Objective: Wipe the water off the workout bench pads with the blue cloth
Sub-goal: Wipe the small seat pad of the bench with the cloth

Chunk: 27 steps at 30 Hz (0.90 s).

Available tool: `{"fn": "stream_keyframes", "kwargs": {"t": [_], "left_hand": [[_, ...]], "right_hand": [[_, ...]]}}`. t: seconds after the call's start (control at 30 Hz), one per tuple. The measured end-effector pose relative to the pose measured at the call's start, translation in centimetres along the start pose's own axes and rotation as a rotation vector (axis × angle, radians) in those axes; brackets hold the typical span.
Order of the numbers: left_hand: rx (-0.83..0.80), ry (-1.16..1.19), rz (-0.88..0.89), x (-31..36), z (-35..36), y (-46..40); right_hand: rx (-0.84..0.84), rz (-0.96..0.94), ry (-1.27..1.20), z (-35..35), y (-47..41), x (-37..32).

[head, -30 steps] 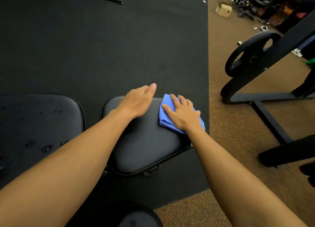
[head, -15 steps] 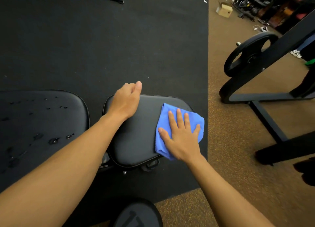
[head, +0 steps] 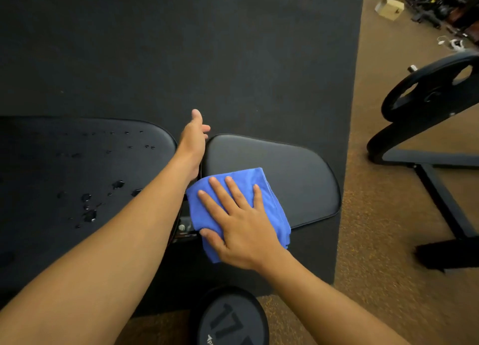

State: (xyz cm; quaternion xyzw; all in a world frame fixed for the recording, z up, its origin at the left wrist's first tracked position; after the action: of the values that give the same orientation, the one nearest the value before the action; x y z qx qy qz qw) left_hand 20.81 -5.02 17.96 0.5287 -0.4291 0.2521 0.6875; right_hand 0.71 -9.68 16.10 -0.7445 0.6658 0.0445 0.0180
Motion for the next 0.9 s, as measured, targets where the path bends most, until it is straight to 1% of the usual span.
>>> {"fn": "stream_keyframes", "kwargs": {"t": [0.17,0.33,0.5,0.7,0.8,0.9], "left_hand": [[0.013,0.018,-0.016,0.3,-1.1,2.5],[0.054,0.152,-0.014,-0.8,-1.8,4.2],[0.089,0.238,0.0,-1.8,-1.8,3.9],[0.088,0.261,-0.052,-2.1,-1.7,2.1],[0.105,0.255,-0.065,-1.7,-1.6,1.4],[0.107,0.238,-0.061,-1.1,-1.9,0.6]], "right_hand": [[-0.041,-0.049,-0.049,-0.5,-3.9,1.3],[-0.015,-0.153,-0.096,-0.9,-7.5,2.8],[-0.039,-0.217,-0.056,-1.1,-11.4,3.9],[-0.14,-0.238,0.053,-1.3,-15.1,4.8],[-0.195,-0.193,0.081,-2.3,-16.6,5.1],[-0.253,-0.076,0.056,-2.9,-18.4,5.8]]}}
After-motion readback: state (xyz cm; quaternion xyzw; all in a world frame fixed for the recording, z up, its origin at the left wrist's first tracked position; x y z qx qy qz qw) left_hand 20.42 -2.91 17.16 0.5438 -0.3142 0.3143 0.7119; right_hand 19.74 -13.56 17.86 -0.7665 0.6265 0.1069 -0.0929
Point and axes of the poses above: each hand's wrist, its own y-axis away from the middle knuckle, its own z-axis out of the palm, x = y × z, the point moved 1 cm from there along -y, towards the middle knuckle, and after that the axes turned 6 degrees about -z, right-handed, at the moved point
